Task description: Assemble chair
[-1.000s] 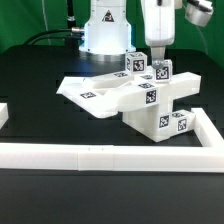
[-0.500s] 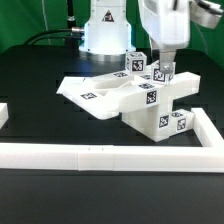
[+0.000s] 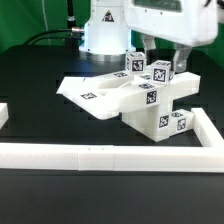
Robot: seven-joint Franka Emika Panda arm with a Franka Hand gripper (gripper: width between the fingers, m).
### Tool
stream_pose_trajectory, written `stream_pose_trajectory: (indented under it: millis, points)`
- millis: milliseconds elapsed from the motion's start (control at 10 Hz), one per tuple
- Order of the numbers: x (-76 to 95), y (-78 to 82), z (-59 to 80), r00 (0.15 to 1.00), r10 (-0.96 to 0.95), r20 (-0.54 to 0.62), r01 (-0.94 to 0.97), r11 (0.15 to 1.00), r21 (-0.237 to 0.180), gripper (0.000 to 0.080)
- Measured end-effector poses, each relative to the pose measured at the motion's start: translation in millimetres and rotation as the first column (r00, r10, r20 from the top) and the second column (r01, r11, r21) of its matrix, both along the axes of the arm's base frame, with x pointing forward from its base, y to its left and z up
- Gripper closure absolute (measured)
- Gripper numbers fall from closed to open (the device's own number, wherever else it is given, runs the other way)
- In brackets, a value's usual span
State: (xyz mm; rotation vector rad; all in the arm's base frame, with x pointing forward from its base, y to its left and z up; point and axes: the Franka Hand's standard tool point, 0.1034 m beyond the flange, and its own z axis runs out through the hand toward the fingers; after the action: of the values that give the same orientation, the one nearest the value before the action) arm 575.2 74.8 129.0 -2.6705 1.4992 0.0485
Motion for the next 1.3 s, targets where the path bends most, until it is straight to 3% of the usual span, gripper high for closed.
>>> stream_pose_trajectory:
  millis: [300, 700, 800, 900, 1100, 1300]
  points:
    - [1.3, 5.2, 1.3, 0.978, 0.209, 0.019, -0.209, 0.978, -0.007, 0.0151]
    - [0.2, 0.9, -1.5, 0.882, 0.469, 0.039, -0.469, 0.883, -0.024, 0.0151]
    - [0.5, -3.1, -2.2, 0.878, 0.477, 0.040, -0.477, 0.879, -0.025, 0.0272]
    - [0.9, -7.7, -2.6, 0.873, 0.485, 0.040, -0.485, 0.874, -0.026, 0.0272]
    - [1.0, -6.6, -2.4, 0.875, 0.483, 0.040, -0.482, 0.876, -0.026, 0.0524]
    - [1.0, -6.6, -2.6, 0.883, 0.468, 0.039, -0.468, 0.884, -0.025, 0.0521]
